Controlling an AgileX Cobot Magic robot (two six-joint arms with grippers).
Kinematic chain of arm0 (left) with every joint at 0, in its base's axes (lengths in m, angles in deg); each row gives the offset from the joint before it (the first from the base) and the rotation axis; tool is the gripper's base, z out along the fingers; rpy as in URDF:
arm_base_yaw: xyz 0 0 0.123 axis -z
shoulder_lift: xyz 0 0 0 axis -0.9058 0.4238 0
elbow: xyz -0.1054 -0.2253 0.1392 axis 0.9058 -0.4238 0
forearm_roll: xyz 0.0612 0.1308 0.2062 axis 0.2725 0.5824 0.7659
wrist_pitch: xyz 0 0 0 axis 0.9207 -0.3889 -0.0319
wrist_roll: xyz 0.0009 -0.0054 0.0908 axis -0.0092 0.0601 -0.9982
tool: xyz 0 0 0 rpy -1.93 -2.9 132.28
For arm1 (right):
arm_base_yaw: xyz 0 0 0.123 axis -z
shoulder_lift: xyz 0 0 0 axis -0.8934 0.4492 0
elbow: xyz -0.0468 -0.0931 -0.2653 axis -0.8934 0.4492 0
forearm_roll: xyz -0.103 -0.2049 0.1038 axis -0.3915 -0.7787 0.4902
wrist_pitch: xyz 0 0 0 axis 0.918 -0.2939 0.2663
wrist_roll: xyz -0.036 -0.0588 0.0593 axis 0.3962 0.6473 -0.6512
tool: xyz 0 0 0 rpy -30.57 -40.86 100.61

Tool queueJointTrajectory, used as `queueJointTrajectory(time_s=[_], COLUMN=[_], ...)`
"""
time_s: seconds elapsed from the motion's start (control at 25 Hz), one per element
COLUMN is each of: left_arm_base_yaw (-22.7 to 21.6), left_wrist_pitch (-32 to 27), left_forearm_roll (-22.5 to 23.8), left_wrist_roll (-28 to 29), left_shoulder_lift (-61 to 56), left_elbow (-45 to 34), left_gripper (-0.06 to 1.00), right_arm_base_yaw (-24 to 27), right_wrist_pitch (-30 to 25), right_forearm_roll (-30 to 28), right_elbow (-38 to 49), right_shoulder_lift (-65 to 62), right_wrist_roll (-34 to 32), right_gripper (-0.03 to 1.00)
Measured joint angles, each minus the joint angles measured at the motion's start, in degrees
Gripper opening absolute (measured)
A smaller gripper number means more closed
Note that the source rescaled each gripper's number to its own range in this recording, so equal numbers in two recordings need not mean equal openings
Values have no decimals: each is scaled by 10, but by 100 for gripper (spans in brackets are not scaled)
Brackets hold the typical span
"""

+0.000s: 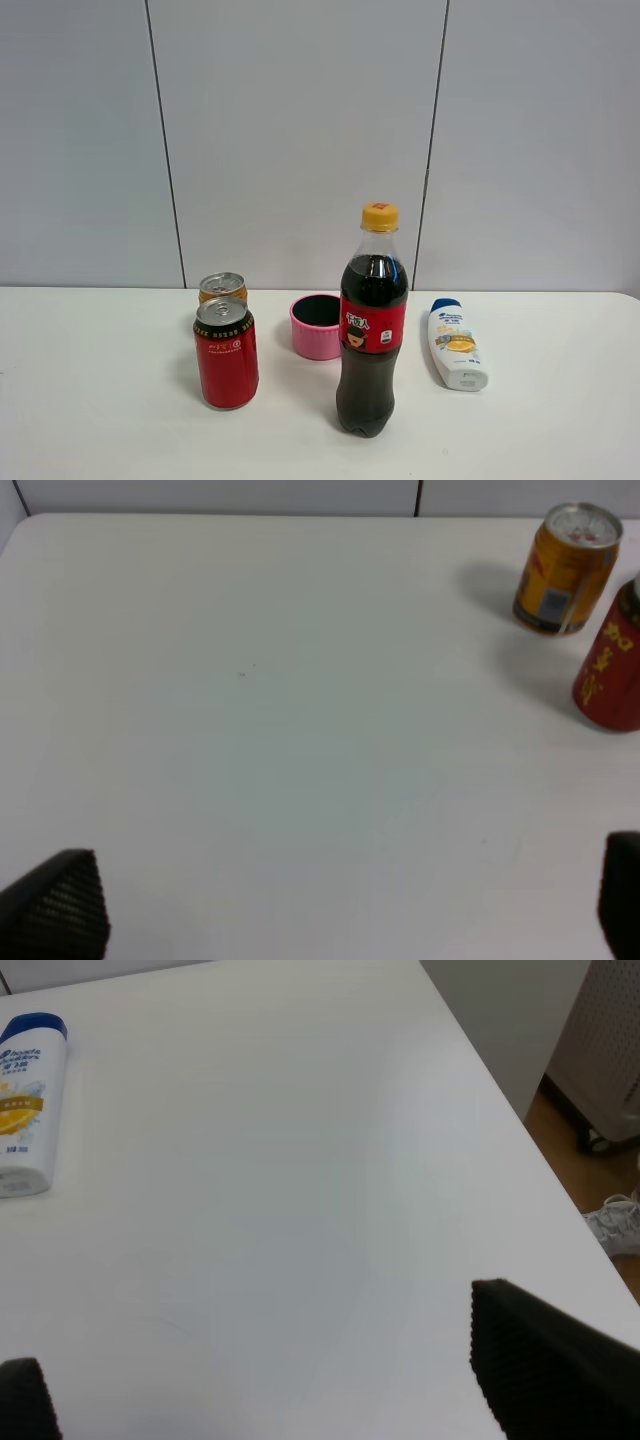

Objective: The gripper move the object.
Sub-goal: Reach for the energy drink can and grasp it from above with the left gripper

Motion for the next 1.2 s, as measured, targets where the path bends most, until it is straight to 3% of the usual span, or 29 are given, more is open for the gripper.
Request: queueJointTrajectory(time_s=[1.2], left_arm_base_yaw=[0], left_wrist_pitch=[0], left_forearm_roll=[0], left_wrist_roll=[0], left_shoulder_lift=[0], left_elbow=[0], left_gripper=[100], right_arm_base_yaw=[0], right_wrist_pitch=[0], right_forearm_roll=[0], right_elbow=[0], right_shoulder_lift=[0], right_wrist_roll=[0], right_gripper=[100])
